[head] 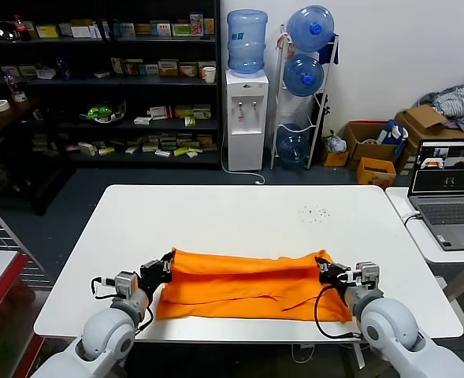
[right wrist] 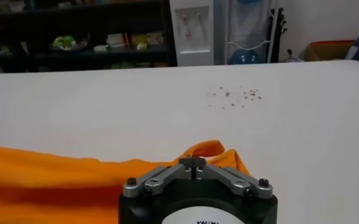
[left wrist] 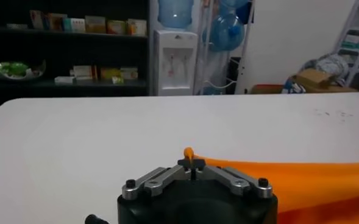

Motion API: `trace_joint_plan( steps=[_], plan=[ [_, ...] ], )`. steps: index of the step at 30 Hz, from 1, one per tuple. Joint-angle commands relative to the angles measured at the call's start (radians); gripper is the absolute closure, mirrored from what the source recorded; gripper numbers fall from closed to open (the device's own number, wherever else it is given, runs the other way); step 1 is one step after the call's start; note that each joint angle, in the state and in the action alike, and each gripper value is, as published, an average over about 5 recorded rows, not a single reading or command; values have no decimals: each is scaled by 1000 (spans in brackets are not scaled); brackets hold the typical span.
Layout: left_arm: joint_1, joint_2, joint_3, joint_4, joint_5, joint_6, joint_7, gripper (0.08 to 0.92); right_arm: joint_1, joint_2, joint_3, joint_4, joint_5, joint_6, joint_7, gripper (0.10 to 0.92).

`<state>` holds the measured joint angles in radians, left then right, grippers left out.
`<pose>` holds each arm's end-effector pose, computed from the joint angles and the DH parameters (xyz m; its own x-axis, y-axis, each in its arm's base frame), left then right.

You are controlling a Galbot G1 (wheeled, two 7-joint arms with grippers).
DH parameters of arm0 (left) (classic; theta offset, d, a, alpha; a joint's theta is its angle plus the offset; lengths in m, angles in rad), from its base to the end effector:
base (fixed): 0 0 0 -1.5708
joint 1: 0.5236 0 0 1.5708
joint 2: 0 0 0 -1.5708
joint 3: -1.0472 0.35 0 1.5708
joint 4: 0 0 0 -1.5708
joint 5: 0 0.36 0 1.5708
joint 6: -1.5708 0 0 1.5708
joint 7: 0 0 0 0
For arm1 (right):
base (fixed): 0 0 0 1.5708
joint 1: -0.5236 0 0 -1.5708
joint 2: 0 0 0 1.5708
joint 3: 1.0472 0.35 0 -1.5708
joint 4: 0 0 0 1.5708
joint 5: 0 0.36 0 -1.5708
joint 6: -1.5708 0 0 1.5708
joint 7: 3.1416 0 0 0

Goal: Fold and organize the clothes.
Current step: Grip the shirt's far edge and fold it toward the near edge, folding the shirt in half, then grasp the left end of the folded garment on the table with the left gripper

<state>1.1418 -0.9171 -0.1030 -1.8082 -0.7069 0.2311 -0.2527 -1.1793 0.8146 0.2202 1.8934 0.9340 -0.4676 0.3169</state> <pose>0.2899 0.0479 -0.3264 -0.8936 0.2279 0.3868 0.2204 0.9733 -0.0643 0.2912 -0.0876 -0.2824 -0.8055 -0.1758 0.5659 -0.1448 0.9844 0.0998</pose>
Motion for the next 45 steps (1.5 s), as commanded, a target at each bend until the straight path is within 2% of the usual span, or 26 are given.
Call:
trace_joint_plan(
  steps=[1,4,7,16,25,29,31,42,45],
  plan=[
    [88,9,-5,-83,9,-1,-27,905,-100,-27,47,85,13,-13,26,901],
    [92,7,-3,-84,18,8,-31,905,-110,-29,56,88,5,-20,21,898],
    [93,2,-2,-78,33,11,-34,872,-108,-29,64,86,-1,-26,18,852],
    [115,1,-21,-89,50,34,-52,623,-131,-32,99,96,-1,-20,15,593],
    [156,-37,-30,-54,33,54,-70,355,-178,-20,141,102,-14,-14,12,316],
    [145,-50,-29,-31,-3,57,-75,224,-178,-13,140,108,-16,-17,17,230],
    [141,-51,-28,-23,-15,58,-74,192,-179,-11,139,110,-16,-17,18,213],
    [126,-46,-25,10,-60,64,-73,178,-183,-7,143,114,-16,-18,21,203],
    [126,-45,-25,15,-70,63,-69,215,-184,-9,144,112,-16,-18,22,203]
  ],
)
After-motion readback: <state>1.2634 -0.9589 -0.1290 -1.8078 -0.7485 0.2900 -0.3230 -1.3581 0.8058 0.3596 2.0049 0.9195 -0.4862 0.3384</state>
